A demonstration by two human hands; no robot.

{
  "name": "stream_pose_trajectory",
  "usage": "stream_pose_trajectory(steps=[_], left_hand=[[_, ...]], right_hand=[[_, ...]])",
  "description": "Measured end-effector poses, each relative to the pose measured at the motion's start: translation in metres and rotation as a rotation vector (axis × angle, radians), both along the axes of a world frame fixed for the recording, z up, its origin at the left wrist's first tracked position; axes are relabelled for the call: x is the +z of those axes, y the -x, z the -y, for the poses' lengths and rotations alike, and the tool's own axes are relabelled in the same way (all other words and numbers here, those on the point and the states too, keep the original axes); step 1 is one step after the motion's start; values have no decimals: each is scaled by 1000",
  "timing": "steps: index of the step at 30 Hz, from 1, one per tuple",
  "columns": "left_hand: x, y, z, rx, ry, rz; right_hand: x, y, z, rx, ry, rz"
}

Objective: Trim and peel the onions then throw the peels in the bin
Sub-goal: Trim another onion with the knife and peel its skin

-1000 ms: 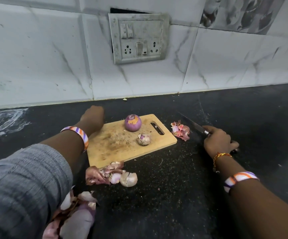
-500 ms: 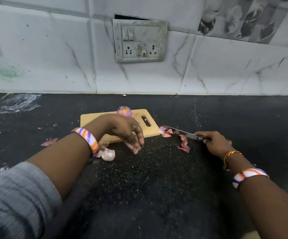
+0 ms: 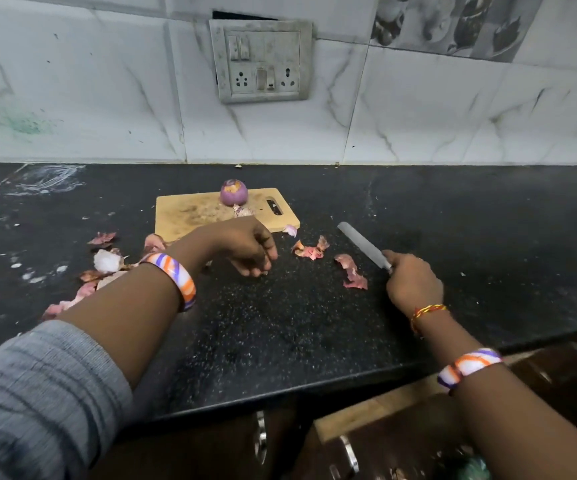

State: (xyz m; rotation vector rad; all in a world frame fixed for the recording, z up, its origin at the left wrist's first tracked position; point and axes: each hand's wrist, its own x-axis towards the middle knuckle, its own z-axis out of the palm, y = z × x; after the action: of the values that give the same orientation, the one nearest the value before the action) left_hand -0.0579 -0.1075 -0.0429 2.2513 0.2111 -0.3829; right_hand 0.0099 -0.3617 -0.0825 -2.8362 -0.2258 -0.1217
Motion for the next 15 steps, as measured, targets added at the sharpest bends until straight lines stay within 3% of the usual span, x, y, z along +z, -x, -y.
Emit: stream_pose_trajectory(steps=[3, 6, 10, 15], left_hand=[[-2, 18, -7, 60, -56, 93], [-3, 32, -16, 118, -105, 181], [-9, 39, -30, 199, -441, 363], [-24, 42, -35, 131, -717, 166]], right_hand=[[-10, 37, -14, 79, 132, 145], [-9, 71, -35, 231, 131, 157], [-4, 89, -61, 353, 24, 123], [-2, 55, -69, 134, 50, 130]])
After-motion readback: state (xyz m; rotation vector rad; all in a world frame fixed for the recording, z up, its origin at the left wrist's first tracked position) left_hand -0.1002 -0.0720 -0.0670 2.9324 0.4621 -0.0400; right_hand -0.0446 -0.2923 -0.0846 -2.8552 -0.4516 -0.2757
